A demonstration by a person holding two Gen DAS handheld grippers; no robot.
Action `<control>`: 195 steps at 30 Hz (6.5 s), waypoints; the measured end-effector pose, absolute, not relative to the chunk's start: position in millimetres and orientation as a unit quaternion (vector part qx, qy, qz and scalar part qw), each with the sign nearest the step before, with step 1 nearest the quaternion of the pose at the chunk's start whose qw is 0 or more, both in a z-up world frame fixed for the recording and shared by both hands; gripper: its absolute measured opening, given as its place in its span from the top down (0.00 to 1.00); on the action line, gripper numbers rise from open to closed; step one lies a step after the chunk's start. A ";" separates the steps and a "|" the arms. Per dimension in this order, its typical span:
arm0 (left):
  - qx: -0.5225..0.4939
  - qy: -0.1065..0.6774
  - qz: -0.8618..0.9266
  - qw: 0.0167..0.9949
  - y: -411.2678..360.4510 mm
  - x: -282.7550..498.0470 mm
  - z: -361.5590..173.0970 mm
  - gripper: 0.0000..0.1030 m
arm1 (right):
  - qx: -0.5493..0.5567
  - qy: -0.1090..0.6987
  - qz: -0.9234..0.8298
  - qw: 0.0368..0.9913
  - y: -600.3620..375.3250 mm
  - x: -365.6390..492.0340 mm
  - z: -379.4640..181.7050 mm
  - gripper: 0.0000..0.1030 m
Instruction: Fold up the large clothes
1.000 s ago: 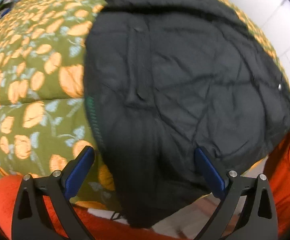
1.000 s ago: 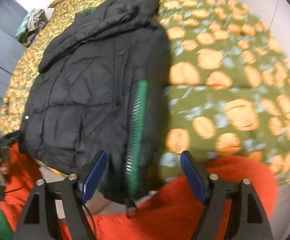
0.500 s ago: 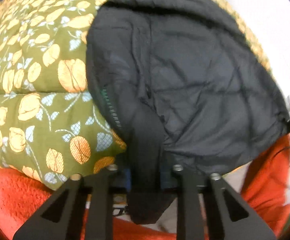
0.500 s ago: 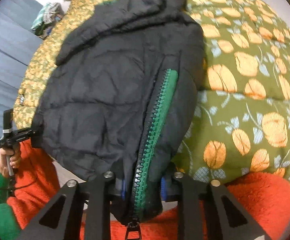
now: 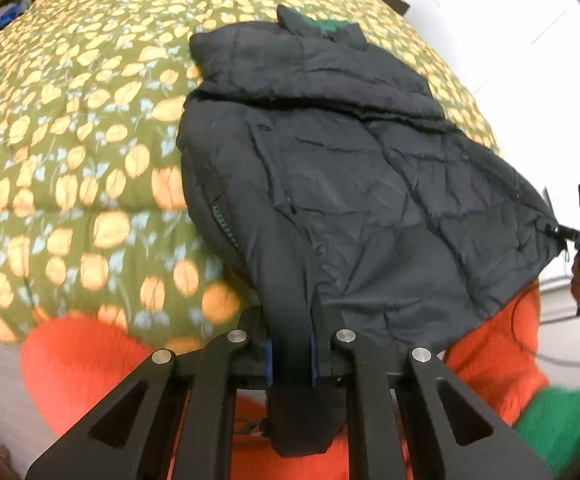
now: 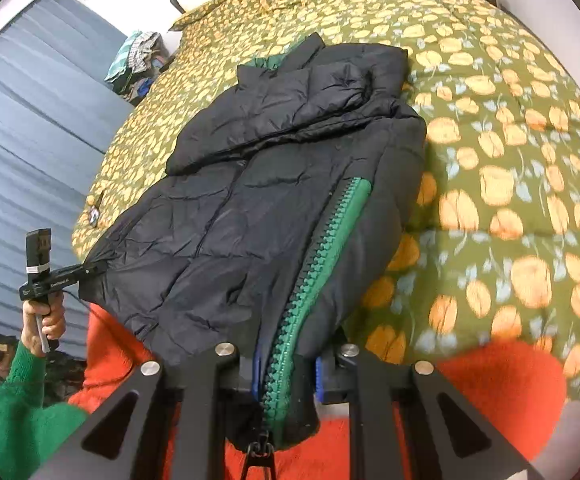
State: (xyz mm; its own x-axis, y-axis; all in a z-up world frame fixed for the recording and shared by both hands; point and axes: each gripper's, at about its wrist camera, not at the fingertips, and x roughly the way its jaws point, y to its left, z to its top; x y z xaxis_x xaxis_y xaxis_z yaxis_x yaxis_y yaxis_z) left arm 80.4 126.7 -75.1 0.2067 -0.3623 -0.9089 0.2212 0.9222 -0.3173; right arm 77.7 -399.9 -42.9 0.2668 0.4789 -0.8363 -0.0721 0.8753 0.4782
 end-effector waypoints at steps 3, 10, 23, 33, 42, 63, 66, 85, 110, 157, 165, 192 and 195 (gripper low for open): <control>-0.052 0.618 -0.189 0.761 131.7 60.4 -73.0 0.89 | 0.182 0.587 0.184 0.768 -395.6 53.1 -37.1 0.82; -0.046 0.647 -0.203 0.733 141.8 14.5 -52.8 0.89 | 0.206 0.611 0.192 0.740 -390.9 1.2 -26.9 0.82; -0.143 0.541 -0.216 0.800 160.4 166.9 -8.8 0.89 | 0.262 0.509 0.226 0.788 -410.3 133.5 4.3 0.82; -0.152 0.554 -0.148 0.805 141.4 284.4 -80.5 0.86 | 0.319 0.503 0.180 0.783 -429.5 268.7 -83.7 0.81; -0.243 0.577 -0.152 0.765 147.3 318.4 -105.3 0.34 | 0.447 0.494 0.139 0.733 -454.9 295.1 -152.9 0.58; -0.118 0.583 -0.080 0.800 135.2 315.9 -156.3 0.43 | 0.158 0.544 0.091 0.819 -407.0 321.5 -151.1 0.17; -0.085 0.564 -0.057 0.819 127.4 311.1 -137.7 0.76 | 0.075 0.543 0.079 0.832 -386.9 320.3 -137.2 0.69; -0.047 0.457 0.046 0.887 118.9 347.0 -183.0 0.57 | 0.045 0.479 -0.012 0.877 -374.8 359.3 -158.3 0.80; -0.130 0.424 0.005 0.896 128.7 344.3 -226.1 0.46 | 0.097 0.428 0.001 0.898 -385.1 350.9 -219.5 0.76; 0.048 0.503 -0.214 0.836 -43.0 308.1 -147.5 0.13 | 0.187 0.386 0.160 0.889 -373.7 117.9 -85.0 0.21; 0.070 0.505 -0.203 0.836 -52.2 302.4 -170.7 0.10 | 0.193 0.384 0.170 0.887 -360.0 123.0 -80.0 0.21; 0.171 0.466 -0.199 0.845 -68.2 168.9 -176.2 0.10 | 0.208 0.396 0.147 0.882 -374.2 98.5 -89.6 0.21; 0.157 0.479 -0.204 0.839 -65.3 165.6 -164.3 0.11 | 0.225 0.414 0.117 0.874 -385.4 105.2 -108.1 0.21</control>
State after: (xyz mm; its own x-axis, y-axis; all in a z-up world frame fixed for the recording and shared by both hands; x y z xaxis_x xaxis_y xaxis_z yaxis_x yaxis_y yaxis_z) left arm 165.6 -65.3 -164.3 0.4585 -0.1913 -0.8679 0.4929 0.8673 0.0692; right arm 105.2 -385.4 -108.1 0.6294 0.3906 -0.6717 -0.0172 0.8712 0.4906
